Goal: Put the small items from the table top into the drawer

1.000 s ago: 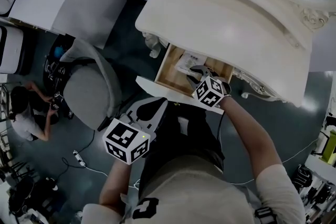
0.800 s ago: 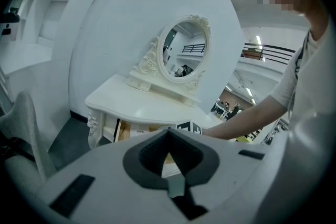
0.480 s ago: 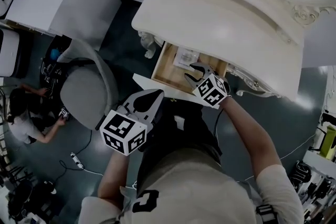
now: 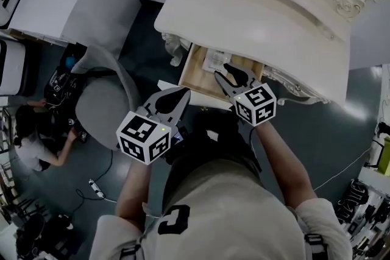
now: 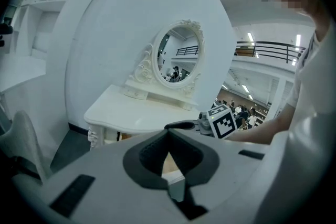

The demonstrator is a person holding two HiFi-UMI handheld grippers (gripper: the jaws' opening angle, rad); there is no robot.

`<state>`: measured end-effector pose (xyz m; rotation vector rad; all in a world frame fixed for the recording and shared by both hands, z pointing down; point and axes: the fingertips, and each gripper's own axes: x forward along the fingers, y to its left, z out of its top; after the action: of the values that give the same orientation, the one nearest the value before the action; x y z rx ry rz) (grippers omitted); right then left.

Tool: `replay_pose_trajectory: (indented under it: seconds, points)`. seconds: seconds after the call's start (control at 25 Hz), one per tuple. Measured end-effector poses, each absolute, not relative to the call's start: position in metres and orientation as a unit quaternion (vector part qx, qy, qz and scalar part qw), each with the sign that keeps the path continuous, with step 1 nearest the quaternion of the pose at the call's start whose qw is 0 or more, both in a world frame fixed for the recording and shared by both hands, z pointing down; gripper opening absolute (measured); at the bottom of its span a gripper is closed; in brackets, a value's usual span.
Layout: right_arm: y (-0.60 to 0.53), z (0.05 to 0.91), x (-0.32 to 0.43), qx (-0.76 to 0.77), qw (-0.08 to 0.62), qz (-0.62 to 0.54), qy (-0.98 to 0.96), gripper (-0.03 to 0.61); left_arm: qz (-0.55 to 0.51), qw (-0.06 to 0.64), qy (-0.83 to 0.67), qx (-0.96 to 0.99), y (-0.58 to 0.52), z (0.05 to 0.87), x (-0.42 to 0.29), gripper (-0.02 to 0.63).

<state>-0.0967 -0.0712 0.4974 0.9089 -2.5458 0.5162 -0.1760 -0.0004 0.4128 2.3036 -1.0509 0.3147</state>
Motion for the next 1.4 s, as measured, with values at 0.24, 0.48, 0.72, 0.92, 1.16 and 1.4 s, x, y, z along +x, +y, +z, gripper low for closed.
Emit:
replay_pose_trajectory:
  seconds: [0.24,0.48,0.72,0.92,1.16,1.4]
  points:
    - [-0.065,0.466,-0.083,0.329,0.096,0.288,-0.894,0.138,0.115,0.271,-0.361,0.885,-0.006,0.397,-0.16,0.057]
    - [-0.058,0.428,-0.064,0.322,0.022,0.317,-0.892,0.138,0.123,0.241,-0.321,0.907,-0.008,0.386,-0.132,0.057]
    - [-0.044,0.403,-0.048,0.322,-0.032,0.325,-0.888,0.138,0.123,0.232,-0.292,0.92,-0.007,0.376,-0.112,0.057]
    - [-0.033,0.381,-0.039,0.304,-0.068,0.325,-0.893,0.137,0.135,0.229,-0.274,0.924,-0.009,0.373,-0.103,0.057]
    - [-0.021,0.348,-0.027,0.292,-0.099,0.31,-0.899,0.063,0.132,0.214,-0.256,0.933,-0.013,0.356,-0.082,0.057]
    - [-0.009,0.336,-0.021,0.283,-0.07,0.274,-0.916,0.03,0.129,0.205,-0.24,0.94,-0.014,0.351,-0.056,0.057]
